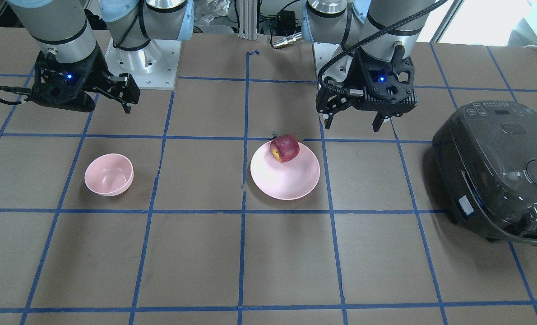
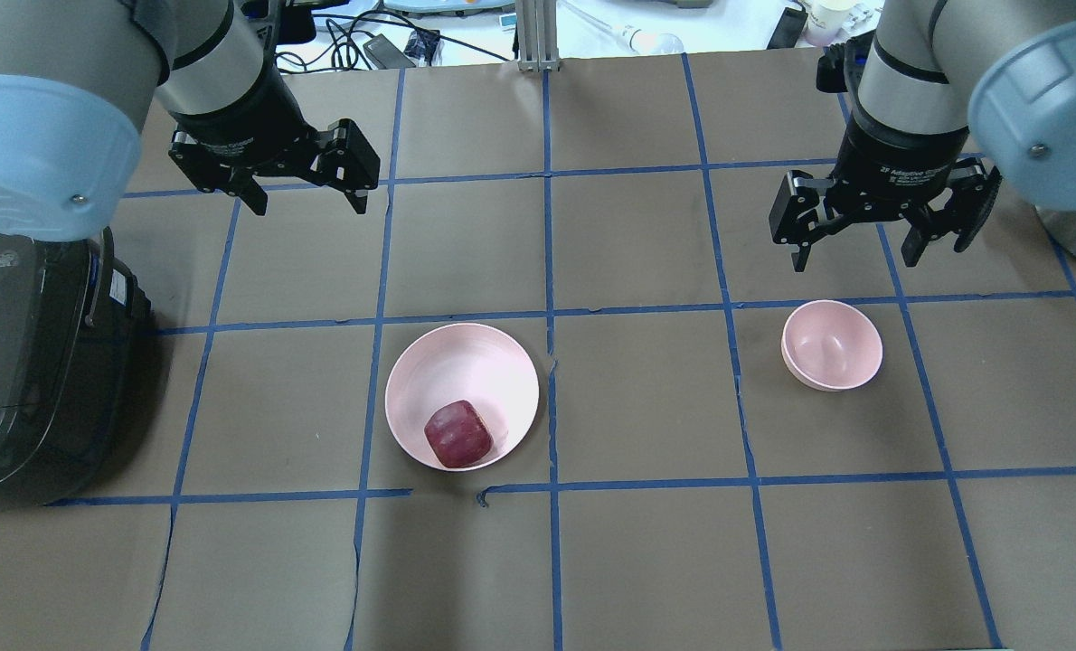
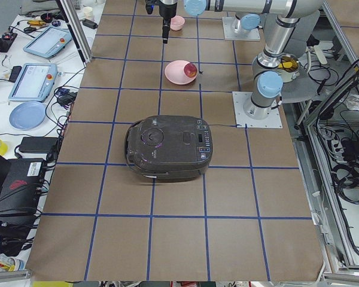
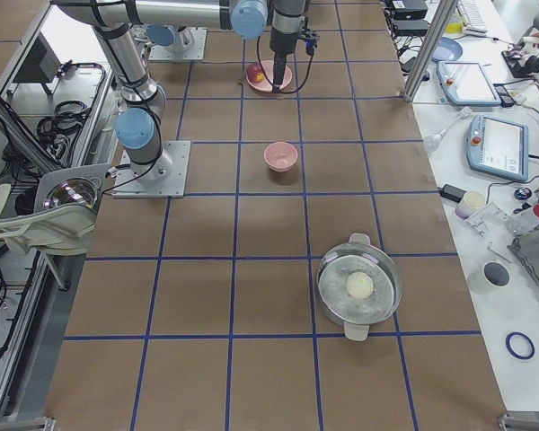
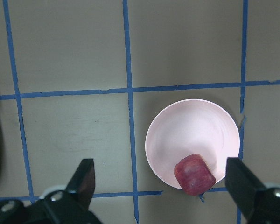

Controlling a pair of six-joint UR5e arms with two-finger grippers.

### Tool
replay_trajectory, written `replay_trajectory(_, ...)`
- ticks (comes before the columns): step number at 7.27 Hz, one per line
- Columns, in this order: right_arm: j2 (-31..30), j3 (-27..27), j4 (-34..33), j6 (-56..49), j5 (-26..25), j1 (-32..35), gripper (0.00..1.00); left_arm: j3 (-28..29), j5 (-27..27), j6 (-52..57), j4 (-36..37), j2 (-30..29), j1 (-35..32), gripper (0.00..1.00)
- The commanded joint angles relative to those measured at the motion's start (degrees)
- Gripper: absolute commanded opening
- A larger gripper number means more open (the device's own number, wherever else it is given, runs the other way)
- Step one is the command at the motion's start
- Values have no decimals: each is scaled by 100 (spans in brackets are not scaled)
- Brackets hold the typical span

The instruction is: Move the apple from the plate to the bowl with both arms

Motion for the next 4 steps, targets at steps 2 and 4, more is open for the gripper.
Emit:
replay_trajectory(2, -164, -104, 42, -78, 56, -9, 100, 6, 0, 0, -5, 13, -17, 100)
replay_trajectory(4, -393, -331, 401, -183, 204, 9, 100, -3, 0, 0, -14, 31, 0, 100)
